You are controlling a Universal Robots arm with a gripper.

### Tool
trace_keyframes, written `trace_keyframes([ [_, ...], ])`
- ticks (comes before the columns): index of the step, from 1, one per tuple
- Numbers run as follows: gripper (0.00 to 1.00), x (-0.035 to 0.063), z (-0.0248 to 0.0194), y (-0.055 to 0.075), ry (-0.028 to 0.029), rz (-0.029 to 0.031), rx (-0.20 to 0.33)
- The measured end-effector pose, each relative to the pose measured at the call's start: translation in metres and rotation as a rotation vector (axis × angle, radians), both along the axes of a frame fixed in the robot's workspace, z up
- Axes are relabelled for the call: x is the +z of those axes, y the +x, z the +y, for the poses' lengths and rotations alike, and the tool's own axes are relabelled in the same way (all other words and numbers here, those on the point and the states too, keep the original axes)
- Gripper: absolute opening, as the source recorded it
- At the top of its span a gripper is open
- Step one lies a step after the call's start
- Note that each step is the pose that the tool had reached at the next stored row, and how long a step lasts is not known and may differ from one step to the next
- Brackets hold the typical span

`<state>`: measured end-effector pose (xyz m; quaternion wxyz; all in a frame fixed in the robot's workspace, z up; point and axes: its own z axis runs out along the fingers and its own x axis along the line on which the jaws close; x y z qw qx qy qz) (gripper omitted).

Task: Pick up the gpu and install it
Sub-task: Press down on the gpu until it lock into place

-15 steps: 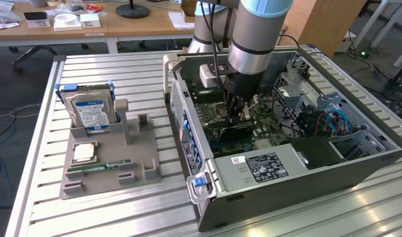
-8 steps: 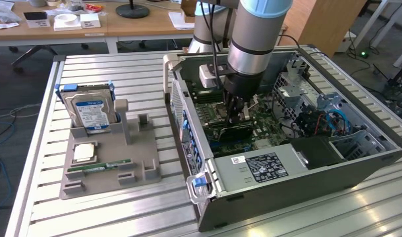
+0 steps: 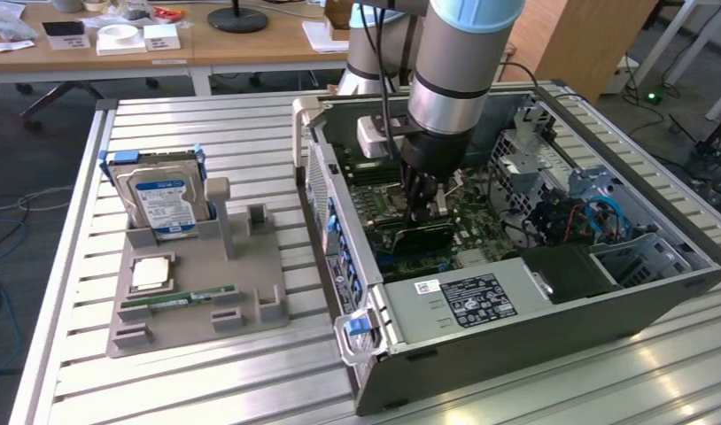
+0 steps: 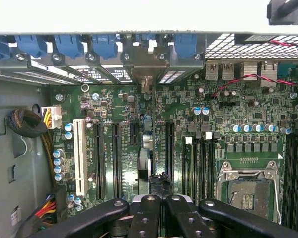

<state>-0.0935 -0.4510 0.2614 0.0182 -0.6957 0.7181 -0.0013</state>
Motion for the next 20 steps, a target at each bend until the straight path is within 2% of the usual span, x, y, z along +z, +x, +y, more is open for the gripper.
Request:
trace_keyframes([
  [20, 0.11, -0.0016, 0.0000, -0.0006, 0.0002, -0.0001, 0.000],
])
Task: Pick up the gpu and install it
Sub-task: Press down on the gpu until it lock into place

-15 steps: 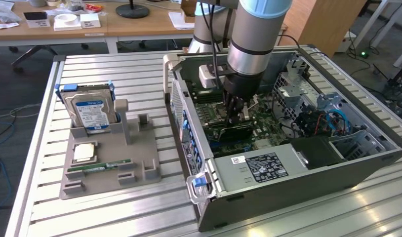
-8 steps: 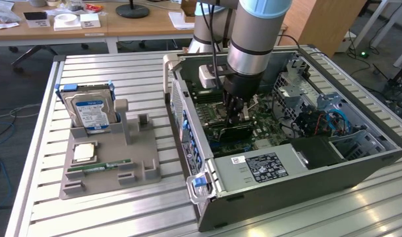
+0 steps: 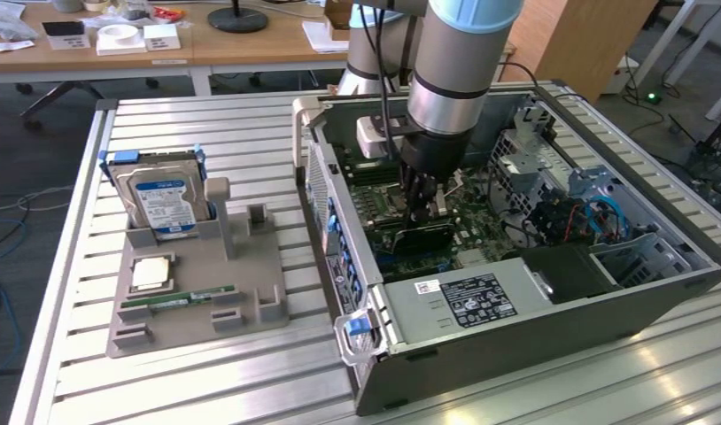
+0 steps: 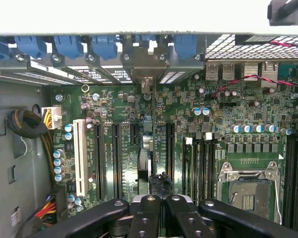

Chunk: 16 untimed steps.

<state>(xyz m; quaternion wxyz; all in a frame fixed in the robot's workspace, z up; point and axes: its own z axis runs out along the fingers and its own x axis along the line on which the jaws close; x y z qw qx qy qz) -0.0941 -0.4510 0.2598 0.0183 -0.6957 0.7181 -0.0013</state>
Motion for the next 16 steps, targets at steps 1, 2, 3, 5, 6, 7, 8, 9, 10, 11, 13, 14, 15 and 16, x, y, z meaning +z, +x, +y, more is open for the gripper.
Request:
trace_keyframes([
  [1, 0.11, 0.0000, 0.0000, 0.0000, -0.0002, 0.0001, 0.000],
  [2, 0.11, 0.0000, 0.0000, 0.0000, -0.0002, 0.0001, 0.000],
  [3, 0.11, -0.0001, 0.0000, 0.0000, -0.0002, 0.0000, 0.000],
  [5, 0.11, -0.0001, 0.0000, 0.0000, 0.0000, 0.0000, 0.000],
  [6, 0.11, -0.0001, 0.0000, 0.0000, -0.0001, 0.0000, 0.000],
  [7, 0.11, -0.0002, 0.0000, 0.0000, 0.0000, -0.0001, 0.000],
  [8, 0.11, -0.0001, 0.0000, 0.0000, 0.0000, 0.0000, 0.000],
  [9, 0.11, -0.0001, 0.0000, 0.0000, 0.0000, -0.0001, 0.000],
  [10, 0.11, -0.0001, 0.0000, 0.0000, 0.0000, 0.0000, 0.000],
  [11, 0.11, -0.0001, 0.0000, 0.0000, 0.0000, 0.0000, 0.000],
  [13, 0.11, -0.0001, 0.0000, 0.0000, 0.0000, 0.0000, 0.000],
  [14, 0.11, -0.0001, 0.0000, 0.0000, 0.0000, 0.0000, 0.000],
  [15, 0.11, -0.0001, 0.0000, 0.0000, 0.0000, 0.0000, 0.000],
  [16, 0.11, -0.0001, 0.0000, 0.0000, 0.0000, 0.0000, 0.000],
])
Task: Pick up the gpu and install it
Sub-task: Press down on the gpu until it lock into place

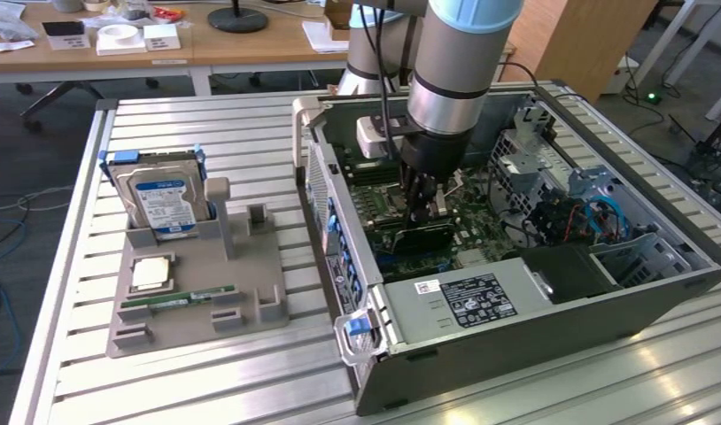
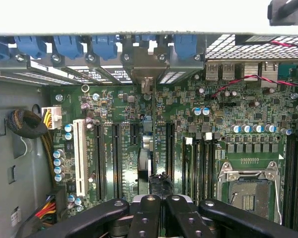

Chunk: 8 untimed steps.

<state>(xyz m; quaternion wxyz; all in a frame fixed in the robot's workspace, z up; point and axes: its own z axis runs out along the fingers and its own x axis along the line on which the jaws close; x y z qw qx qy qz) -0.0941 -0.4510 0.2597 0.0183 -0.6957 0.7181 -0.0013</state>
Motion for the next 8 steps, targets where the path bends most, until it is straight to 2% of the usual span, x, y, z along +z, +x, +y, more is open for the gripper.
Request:
trace_keyframes([
  [8, 0.11, 0.0000, 0.0000, 0.0000, 0.0001, 0.0000, 0.000],
])
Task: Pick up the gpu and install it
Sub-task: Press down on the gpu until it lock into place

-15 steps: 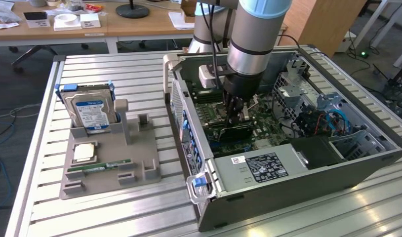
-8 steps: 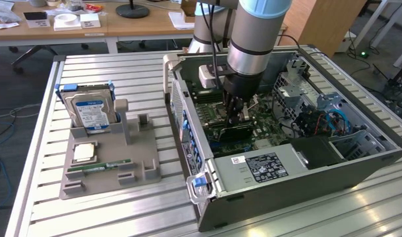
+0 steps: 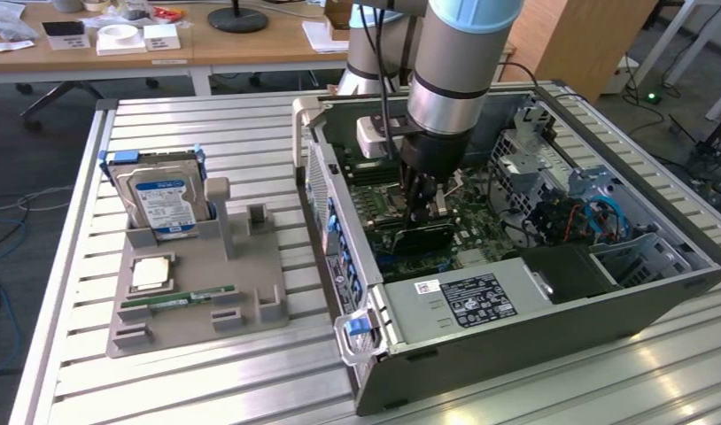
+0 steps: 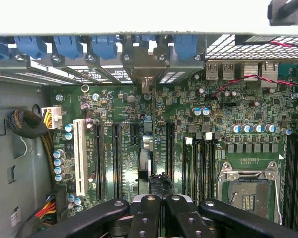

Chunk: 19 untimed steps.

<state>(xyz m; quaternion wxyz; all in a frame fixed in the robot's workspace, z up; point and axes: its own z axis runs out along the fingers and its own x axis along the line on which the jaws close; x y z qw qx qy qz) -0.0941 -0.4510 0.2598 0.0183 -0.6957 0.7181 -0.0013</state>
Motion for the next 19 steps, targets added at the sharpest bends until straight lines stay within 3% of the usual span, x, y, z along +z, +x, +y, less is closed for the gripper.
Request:
trace_keyframes([
  [19, 0.11, 0.0170, 0.0000, 0.000, 0.0001, -0.0002, 0.000],
])
